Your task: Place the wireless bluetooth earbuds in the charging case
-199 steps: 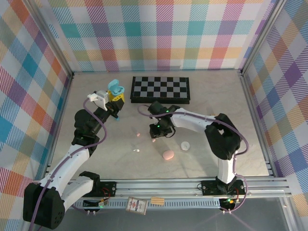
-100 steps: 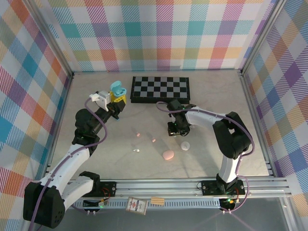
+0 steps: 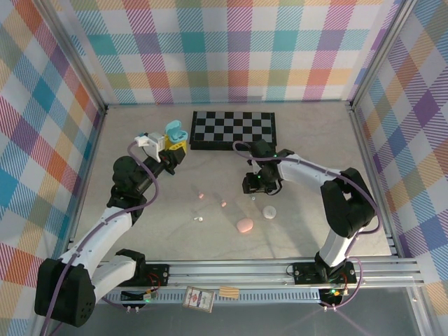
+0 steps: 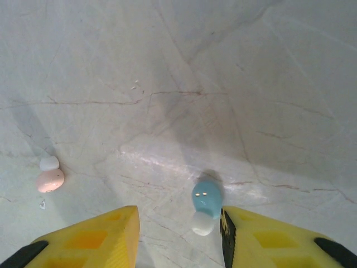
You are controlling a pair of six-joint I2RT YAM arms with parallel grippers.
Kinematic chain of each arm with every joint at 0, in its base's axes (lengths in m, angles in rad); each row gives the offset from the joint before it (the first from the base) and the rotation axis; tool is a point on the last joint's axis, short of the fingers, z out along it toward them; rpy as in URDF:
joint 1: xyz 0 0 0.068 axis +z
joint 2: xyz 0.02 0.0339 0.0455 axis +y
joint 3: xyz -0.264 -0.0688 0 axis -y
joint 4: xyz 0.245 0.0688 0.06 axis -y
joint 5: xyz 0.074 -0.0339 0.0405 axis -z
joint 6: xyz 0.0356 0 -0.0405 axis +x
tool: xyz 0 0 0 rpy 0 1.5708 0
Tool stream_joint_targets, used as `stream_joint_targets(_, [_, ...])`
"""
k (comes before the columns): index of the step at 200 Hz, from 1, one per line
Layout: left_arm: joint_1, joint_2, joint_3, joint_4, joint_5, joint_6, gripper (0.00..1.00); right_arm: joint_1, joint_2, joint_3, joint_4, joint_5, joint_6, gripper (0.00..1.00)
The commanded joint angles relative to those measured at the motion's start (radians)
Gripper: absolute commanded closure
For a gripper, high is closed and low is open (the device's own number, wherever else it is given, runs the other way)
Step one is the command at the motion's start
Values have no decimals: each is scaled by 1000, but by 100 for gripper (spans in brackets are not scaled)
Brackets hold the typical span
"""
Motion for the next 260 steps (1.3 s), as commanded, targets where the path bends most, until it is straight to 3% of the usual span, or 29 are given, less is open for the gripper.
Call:
stream_joint_targets(1, [-13, 5, 25, 69, 41, -16, 76, -13, 8, -6, 9, -75, 3, 58])
stream_joint_targets(141, [-57, 19, 12, 78, 40, 8, 76, 10, -11, -83, 81, -168, 21, 63])
stream_joint_targets(174, [-62, 22, 12, 84, 39, 7, 76, 3, -63, -108, 104, -100, 73, 62])
stream_joint_targets(208, [-65, 32, 17, 90, 45, 7, 75, -40, -118, -188, 188, -110, 175, 62])
stream_joint_targets(260, [-70, 34, 9, 96, 45, 7, 75, -42, -49, -132, 112, -44, 103, 61])
